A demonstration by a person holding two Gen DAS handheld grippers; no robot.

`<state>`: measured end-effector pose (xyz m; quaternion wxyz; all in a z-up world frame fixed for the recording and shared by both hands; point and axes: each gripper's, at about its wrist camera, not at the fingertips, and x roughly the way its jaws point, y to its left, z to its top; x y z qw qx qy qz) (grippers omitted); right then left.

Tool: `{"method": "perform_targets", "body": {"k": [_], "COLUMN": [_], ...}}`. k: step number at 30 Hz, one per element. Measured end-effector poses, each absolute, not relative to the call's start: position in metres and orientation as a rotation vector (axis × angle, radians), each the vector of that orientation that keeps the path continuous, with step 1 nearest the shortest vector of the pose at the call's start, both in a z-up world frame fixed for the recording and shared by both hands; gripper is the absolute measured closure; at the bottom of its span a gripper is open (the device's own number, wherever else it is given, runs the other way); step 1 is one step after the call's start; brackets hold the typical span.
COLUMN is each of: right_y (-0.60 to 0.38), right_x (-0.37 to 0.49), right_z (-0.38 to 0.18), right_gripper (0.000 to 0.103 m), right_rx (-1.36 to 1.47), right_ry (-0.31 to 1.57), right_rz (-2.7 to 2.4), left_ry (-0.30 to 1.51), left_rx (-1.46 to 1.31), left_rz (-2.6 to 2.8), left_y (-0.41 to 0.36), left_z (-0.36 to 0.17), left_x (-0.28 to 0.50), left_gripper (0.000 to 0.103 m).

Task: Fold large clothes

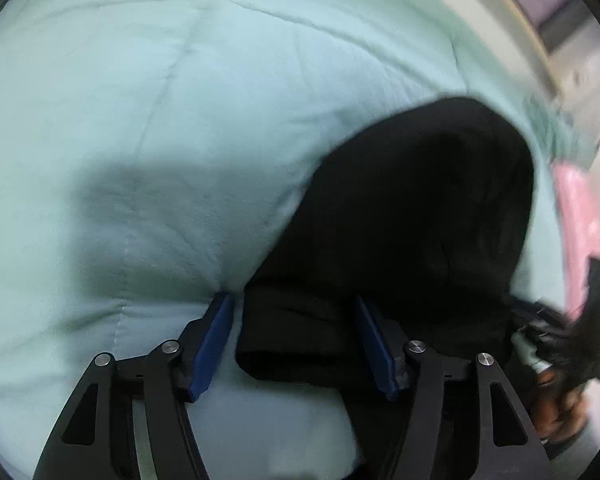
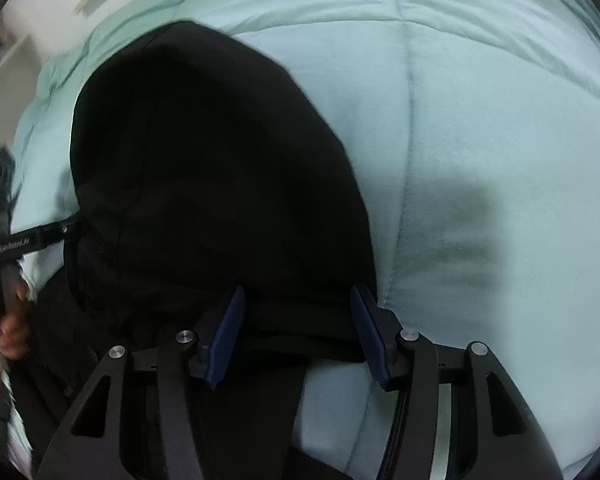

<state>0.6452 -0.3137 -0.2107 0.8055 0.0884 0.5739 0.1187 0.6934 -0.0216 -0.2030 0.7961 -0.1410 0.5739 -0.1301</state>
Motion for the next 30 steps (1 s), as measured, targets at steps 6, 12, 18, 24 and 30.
{"method": "perform_targets", "body": {"k": [6, 12, 18, 24, 30], "right_y": [-0.326, -0.350, -0.339, -0.311, -0.292], "right_x": [0.644, 0.689, 0.746, 0.754, 0.718], "right_z": [-0.180, -0.147, -0.179, -0.204, -0.161], "right_gripper": [0.045, 0.037, 0.037, 0.034, 0.081], "right_rx": [0.196, 0.271, 0.248, 0.340, 0.198], "right_ry": [1.213, 1.119, 1.200, 1.259, 1.159], "right_rz": [0.318, 0.332, 0.436, 0.594, 0.637], "left_ry": [1.139, 1.079, 1.205, 1.312, 1.208], "left_rx": [-0.292, -0.288, -0.380, -0.485, -0.356], "left_rz": [-0.308, -0.378, -0.536, -0.626, -0.618], "left_y": [-0.004, -0.003, -0.042, -0.058, -0.060], "left_z": [-0.162, -0.116, -0.147, -0.189, -0.158], "left_x": [0.667, 0.715, 0.786, 0.802, 0.761], "left_gripper": [0.040, 0.040, 0.040, 0.040, 0.089]}}
